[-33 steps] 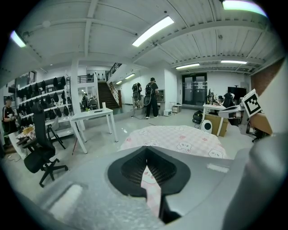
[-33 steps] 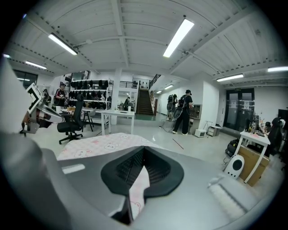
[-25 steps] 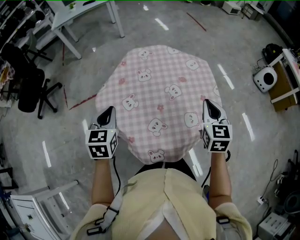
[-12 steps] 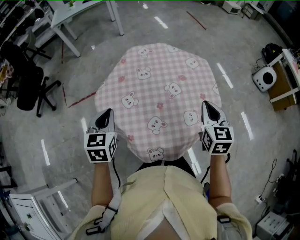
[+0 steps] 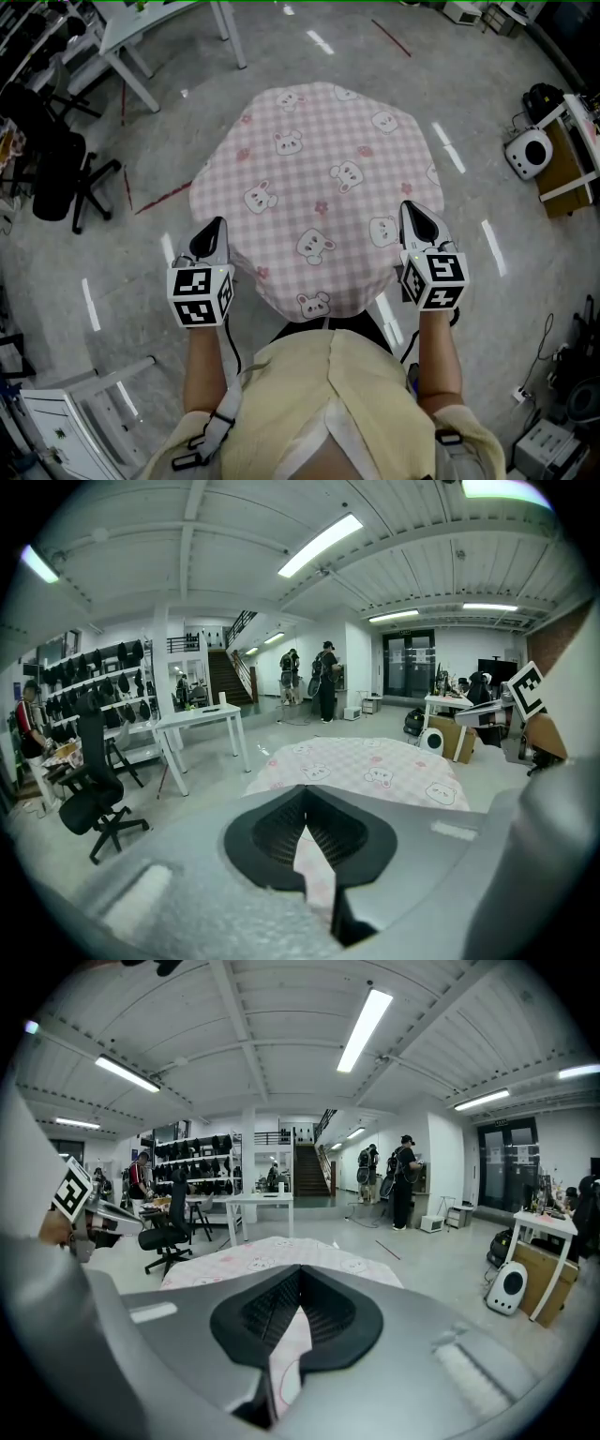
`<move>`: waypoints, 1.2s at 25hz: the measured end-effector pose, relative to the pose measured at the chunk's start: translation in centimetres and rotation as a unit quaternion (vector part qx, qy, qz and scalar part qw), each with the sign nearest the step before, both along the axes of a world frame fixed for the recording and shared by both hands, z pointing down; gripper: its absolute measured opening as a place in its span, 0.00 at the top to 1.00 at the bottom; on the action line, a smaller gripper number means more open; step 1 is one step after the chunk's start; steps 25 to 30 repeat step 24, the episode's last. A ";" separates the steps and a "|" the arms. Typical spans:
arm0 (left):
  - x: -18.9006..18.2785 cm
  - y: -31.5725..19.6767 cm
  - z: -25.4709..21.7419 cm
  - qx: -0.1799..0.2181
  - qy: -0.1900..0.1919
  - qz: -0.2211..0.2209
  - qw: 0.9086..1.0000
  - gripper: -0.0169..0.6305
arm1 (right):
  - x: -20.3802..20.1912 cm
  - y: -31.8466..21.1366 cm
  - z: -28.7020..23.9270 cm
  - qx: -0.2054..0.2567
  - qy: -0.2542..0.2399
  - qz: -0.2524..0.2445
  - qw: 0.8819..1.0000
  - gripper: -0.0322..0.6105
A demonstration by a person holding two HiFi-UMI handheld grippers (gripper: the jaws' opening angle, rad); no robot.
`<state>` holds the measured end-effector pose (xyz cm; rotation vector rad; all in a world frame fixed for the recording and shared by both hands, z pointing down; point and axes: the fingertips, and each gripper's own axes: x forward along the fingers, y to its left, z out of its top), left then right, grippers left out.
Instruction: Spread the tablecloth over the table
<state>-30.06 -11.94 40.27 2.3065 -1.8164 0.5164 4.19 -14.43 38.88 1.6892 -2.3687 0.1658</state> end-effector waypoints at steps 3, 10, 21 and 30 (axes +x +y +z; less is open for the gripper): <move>0.2 -0.2 -0.2 0.001 -0.002 0.005 1.000 0.96 | -0.1 -0.1 -0.1 0.000 -0.005 0.001 1.000 0.95; 0.2 -0.1 -0.4 0.003 -0.010 0.014 1.000 0.96 | -0.3 0.6 -0.5 0.005 -0.005 0.004 1.000 0.95; -0.6 -0.7 -0.8 0.006 -0.018 0.020 1.000 0.96 | -0.3 0.7 -0.6 0.001 -0.005 0.017 1.000 0.95; -0.5 -1.2 -0.4 0.008 -0.030 0.026 0.999 0.96 | -0.4 0.3 -0.1 0.001 -0.005 0.017 1.000 0.95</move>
